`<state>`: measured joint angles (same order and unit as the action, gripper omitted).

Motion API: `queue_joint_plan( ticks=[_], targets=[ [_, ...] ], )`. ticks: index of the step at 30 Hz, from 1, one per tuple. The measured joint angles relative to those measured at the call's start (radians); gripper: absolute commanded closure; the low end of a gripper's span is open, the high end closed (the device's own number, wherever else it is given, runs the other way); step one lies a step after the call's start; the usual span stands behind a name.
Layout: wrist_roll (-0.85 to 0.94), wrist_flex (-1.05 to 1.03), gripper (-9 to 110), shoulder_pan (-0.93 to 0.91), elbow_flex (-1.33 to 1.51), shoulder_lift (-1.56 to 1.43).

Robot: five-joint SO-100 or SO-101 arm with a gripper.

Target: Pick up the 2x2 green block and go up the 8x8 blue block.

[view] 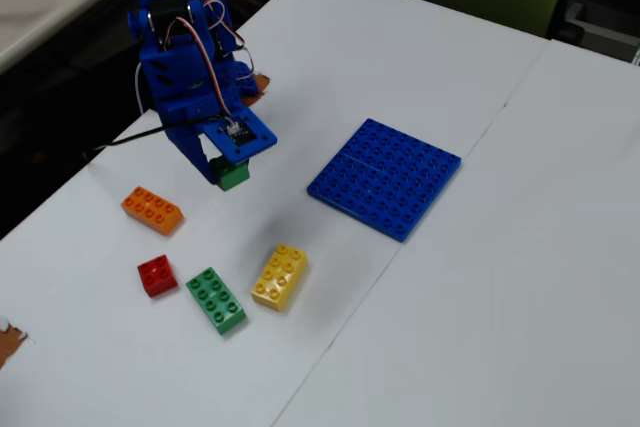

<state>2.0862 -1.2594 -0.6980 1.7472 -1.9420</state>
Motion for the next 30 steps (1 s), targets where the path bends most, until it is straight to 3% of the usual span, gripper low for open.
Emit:
queue_joint_plan(
  ticks=[8, 14, 30],
  targets=[
    [0.015, -0.114, 91, 0.072, -0.028, -0.232],
    [-0.075, -0.460, 90, 0.095, -0.446, -0.192],
    [-0.523, -0.494, 91, 0.380, -0.828, -0.202]
  ],
)
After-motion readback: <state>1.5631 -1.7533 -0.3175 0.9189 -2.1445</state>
